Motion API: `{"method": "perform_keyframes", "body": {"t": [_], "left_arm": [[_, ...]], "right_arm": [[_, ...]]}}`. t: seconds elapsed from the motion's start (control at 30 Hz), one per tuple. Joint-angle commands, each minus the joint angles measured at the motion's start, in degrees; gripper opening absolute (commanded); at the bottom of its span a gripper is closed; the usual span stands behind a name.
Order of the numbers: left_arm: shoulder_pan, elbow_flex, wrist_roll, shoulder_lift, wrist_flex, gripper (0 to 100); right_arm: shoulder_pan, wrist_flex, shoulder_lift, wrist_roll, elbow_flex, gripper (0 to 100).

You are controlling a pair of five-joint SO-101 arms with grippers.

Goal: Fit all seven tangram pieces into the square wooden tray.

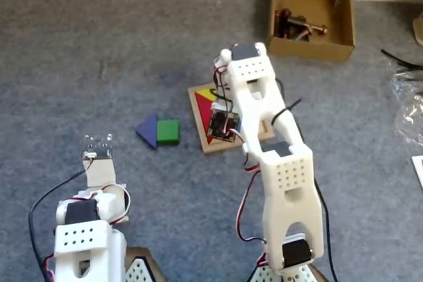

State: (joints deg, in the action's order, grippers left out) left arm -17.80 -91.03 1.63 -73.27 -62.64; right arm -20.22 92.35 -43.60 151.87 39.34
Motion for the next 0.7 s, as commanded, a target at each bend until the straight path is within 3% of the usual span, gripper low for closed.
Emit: {"method": "perform_keyframes", "body": {"t": [0.0, 0.67], "left_arm": [[-1.27, 0.04, 0.44, -0.22, -0.79, 0], [-1.27, 0.04, 0.44, -0.22, -0.79, 0]], "right_arm": [[-1.27, 1.27, 1.98, 0.35, 3.12, 3.5], [-2.68, 5.32, 2.24, 0.62, 3.47, 10.6]]}}
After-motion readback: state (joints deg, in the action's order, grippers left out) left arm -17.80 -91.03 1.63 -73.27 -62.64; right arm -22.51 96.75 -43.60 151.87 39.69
